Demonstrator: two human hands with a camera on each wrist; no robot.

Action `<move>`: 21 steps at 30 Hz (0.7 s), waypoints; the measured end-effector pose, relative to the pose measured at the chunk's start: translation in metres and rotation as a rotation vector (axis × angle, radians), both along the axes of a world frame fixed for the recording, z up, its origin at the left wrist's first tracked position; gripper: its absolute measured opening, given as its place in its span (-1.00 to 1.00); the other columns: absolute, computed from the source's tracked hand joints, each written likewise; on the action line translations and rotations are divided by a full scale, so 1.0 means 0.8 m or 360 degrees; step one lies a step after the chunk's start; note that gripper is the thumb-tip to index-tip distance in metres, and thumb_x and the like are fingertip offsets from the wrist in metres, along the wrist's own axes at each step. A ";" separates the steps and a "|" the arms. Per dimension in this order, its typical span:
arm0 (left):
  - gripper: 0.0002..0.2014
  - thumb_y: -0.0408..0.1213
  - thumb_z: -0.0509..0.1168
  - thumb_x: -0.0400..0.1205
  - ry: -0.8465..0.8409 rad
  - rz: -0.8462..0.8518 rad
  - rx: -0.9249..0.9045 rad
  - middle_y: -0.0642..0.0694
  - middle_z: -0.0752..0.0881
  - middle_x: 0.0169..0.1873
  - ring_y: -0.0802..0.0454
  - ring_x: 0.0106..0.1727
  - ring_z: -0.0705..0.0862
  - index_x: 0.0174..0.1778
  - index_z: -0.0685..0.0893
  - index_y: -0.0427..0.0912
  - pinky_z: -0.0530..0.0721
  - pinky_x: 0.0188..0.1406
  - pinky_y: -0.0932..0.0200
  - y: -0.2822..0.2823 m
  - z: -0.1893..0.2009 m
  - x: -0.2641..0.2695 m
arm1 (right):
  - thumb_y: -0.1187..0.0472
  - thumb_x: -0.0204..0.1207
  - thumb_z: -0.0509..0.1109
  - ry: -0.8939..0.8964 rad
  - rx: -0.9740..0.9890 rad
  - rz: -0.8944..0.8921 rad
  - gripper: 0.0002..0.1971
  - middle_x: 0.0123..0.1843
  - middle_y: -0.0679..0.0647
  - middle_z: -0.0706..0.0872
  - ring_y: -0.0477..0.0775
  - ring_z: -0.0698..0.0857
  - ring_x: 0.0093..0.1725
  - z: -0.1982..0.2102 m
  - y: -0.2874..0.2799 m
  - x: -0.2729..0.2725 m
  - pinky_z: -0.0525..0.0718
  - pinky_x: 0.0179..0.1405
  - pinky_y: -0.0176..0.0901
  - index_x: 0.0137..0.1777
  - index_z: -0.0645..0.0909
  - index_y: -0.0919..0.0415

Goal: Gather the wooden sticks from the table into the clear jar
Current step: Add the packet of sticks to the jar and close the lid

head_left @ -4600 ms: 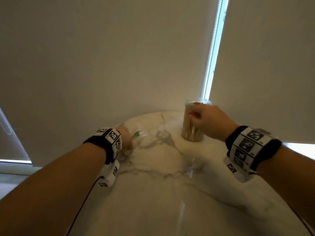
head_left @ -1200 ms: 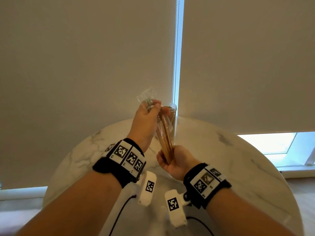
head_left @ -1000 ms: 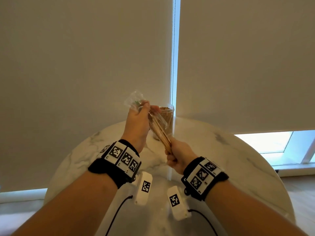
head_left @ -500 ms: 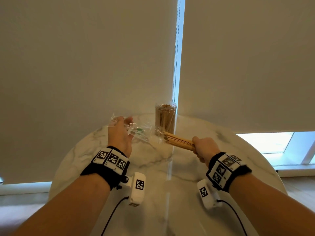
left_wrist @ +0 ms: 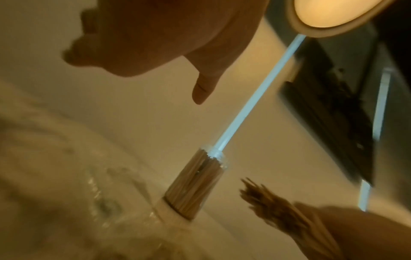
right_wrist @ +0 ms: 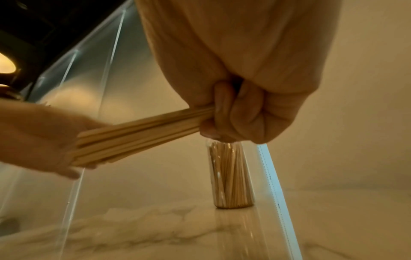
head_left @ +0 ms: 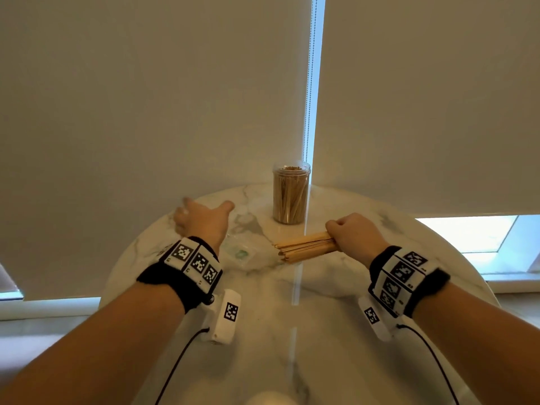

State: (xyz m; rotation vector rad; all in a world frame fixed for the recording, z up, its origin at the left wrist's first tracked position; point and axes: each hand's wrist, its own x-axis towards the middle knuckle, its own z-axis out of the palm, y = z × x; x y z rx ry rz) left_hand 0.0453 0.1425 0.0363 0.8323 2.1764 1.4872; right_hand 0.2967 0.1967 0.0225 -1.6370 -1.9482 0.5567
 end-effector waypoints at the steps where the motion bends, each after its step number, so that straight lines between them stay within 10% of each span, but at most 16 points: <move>1: -0.23 0.11 0.47 0.52 0.0046 -0.0160 0.0086 -0.19 0.50 0.51 -0.17 0.45 0.50 0.56 0.44 -0.21 0.48 0.37 -0.02 -0.002 0.007 0.010 | 0.10 0.62 0.24 -0.0006 0.0035 0.0033 -0.54 -0.55 0.06 0.42 0.04 0.38 -0.54 0.003 -0.003 -0.005 0.33 -0.50 -0.17 -0.55 0.39 0.17; 6: -0.47 0.26 0.17 0.68 -0.0442 -0.0786 -0.0119 -0.13 0.78 0.06 -0.08 0.05 0.74 0.11 0.73 -0.15 0.70 -0.04 -0.02 -0.023 0.013 0.083 | 0.12 0.60 0.23 0.0226 0.0182 0.0081 -0.57 -0.51 0.12 0.42 0.03 0.32 -0.52 0.020 -0.017 -0.029 0.30 -0.53 -0.18 -0.53 0.40 0.21; 9: -0.65 -0.07 0.21 0.77 -0.0861 -0.0741 0.0172 -0.35 0.77 0.05 -0.24 -0.04 0.82 0.11 0.67 -0.33 0.84 -0.24 -0.05 -0.031 0.013 0.105 | 0.13 0.61 0.20 0.0425 0.0173 0.0040 -0.59 -0.53 0.11 0.49 0.06 0.40 -0.54 0.021 -0.028 -0.039 0.42 -0.52 -0.19 -0.48 0.50 0.24; 17: -0.61 0.06 0.25 0.70 0.0183 -0.0854 -0.0078 -0.14 0.83 -0.39 0.09 -0.66 0.59 -0.09 0.71 -0.25 0.43 -0.64 0.33 -0.029 0.005 0.081 | 0.15 0.67 0.20 0.0763 -0.0365 0.0102 -0.61 -0.55 0.08 0.65 -0.04 0.44 -0.63 0.012 -0.039 -0.032 0.42 -0.63 -0.27 -0.23 0.70 0.39; 21: -0.69 -0.05 0.39 0.66 -0.0160 -0.0800 0.0131 -0.13 0.65 -0.53 0.06 -0.64 0.44 -0.25 0.57 -0.19 0.37 -0.66 0.27 -0.019 0.001 0.075 | 0.02 0.67 0.22 0.0576 -0.0284 0.0193 -0.57 -0.45 0.10 0.62 0.00 0.46 -0.53 0.015 -0.044 -0.039 0.47 -0.55 -0.20 -0.22 0.72 0.33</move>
